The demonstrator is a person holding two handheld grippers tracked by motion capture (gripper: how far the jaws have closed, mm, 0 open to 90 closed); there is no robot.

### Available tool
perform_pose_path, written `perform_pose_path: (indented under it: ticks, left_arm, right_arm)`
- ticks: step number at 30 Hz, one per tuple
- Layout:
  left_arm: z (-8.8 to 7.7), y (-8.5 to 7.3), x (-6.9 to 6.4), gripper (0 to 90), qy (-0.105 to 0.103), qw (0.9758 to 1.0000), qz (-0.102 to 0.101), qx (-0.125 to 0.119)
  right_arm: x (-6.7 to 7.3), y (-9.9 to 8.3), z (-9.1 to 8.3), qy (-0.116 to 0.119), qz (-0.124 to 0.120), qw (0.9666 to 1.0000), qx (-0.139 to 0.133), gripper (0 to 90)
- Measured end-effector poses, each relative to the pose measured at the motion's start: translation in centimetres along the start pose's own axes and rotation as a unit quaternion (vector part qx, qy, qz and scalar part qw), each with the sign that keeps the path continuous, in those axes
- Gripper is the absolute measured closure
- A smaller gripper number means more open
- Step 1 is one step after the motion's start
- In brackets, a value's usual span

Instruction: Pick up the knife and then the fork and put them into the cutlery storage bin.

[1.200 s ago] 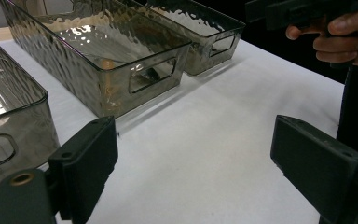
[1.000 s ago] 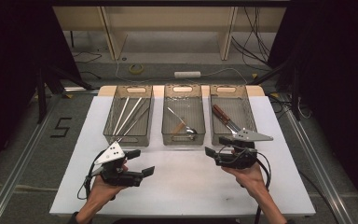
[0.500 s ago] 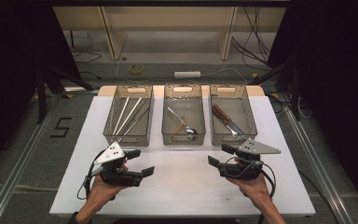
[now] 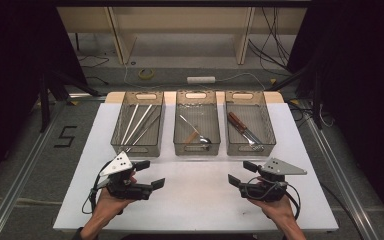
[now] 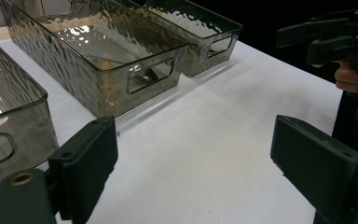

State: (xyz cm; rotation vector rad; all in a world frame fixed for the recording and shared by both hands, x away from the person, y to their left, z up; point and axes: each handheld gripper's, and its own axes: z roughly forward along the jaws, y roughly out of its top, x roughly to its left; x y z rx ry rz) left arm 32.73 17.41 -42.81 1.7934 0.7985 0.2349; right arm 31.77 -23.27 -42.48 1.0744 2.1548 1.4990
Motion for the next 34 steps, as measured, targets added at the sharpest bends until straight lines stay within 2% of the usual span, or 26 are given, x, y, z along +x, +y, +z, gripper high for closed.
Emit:
perform_pose_path:
  ticks: [11, 34]
  left_arm:
    - [-0.37, -0.13, 0.0, 14.3, 0.0, 1.0, -0.002, 0.0]
    - [-0.19, -0.16, -0.07, 14.3, -0.003, 1.0, 0.0, 0.005]
  right_arm:
    - [0.1, -1.01, -0.64, -0.006, 0.001, 0.9999, 0.009, 24.9]
    - [0.06, -0.99, -0.78, -0.011, 0.002, 0.9999, 0.006, 23.9]
